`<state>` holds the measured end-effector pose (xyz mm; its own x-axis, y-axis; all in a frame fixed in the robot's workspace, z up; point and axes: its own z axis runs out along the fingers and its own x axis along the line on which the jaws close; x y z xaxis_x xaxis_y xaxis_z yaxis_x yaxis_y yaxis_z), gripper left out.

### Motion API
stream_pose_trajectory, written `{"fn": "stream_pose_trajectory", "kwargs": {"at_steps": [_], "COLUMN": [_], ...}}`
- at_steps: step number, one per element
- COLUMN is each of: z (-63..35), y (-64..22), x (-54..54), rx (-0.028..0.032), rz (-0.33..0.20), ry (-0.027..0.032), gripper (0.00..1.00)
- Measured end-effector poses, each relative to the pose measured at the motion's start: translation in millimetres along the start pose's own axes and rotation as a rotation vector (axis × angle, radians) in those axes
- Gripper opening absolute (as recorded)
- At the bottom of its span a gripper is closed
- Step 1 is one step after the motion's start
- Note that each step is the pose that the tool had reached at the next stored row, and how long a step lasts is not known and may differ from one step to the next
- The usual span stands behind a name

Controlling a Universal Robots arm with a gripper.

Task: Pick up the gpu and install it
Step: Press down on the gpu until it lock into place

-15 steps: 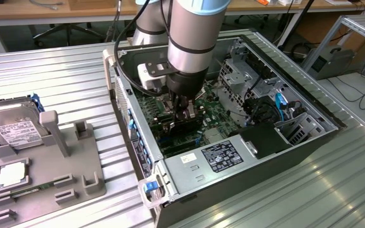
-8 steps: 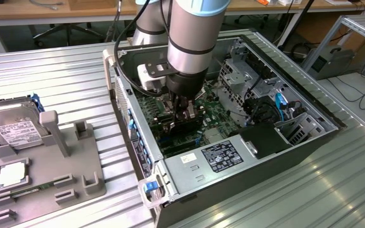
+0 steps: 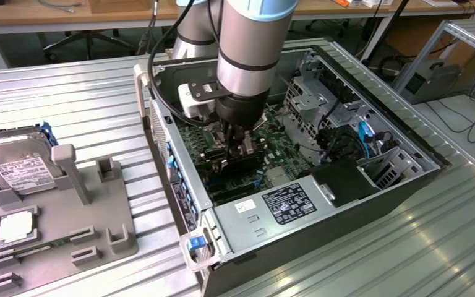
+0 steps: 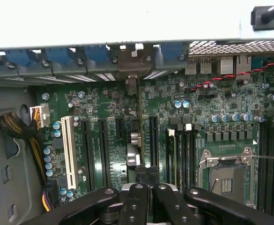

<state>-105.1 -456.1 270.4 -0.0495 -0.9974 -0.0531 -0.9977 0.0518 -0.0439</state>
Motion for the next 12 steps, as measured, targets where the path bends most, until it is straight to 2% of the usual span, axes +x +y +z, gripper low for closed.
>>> {"fn": "stream_pose_trajectory", "kwargs": {"at_steps": [12], "z": [0.1], "y": [2.3], "x": [0.1], "rx": [0.0009], "rz": [0.0], "ry": [-0.0011], "gripper": [0.11]}}
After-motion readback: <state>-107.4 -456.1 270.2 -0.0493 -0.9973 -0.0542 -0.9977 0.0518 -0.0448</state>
